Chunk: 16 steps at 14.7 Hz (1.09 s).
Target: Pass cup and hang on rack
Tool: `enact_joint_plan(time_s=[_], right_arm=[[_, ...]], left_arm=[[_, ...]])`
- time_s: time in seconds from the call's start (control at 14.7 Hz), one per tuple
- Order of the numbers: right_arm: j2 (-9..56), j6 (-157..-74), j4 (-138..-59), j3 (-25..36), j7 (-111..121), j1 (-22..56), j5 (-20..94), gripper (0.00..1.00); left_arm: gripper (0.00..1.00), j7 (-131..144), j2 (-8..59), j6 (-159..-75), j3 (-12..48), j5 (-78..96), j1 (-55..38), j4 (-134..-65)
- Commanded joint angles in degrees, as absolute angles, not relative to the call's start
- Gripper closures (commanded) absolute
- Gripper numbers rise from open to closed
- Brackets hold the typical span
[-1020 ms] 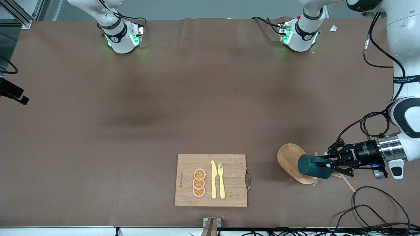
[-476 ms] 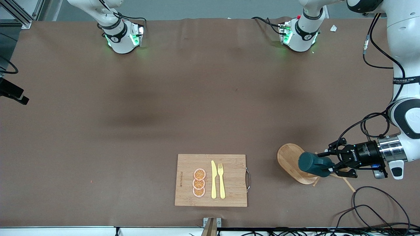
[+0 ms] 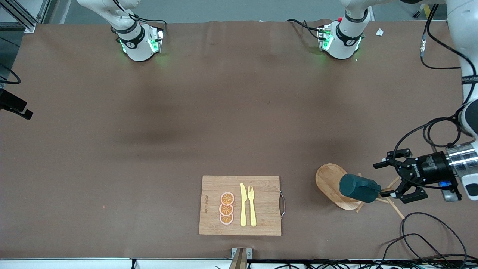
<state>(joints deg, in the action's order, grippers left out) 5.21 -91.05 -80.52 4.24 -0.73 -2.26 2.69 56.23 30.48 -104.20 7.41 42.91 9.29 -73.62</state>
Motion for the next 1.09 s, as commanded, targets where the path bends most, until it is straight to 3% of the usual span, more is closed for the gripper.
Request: enact_joint_plan(time_s=[0.0, 0.54, 1.02], right_arm=[[5.45, -90.70, -79.89, 3.52, -0.18, -3.08, 2.20, 0.00], [5.45, -90.26, -79.89, 3.52, -0.35, -3.08, 2.90, 0.00], [5.45, -89.03, -79.89, 3.51, -0.26, -2.81, 2.11, 0.00]], left_arm=[[0.00, 55.55, 25.41, -101.61, 9.83, 34.40, 9.66, -74.88], [0.00, 35.55, 14.78, -88.79, 15.38, 3.02, 9.40, -74.88], [0.00, 18.92, 7.92, -83.42, 13.54, 0.88, 9.06, -75.49]])
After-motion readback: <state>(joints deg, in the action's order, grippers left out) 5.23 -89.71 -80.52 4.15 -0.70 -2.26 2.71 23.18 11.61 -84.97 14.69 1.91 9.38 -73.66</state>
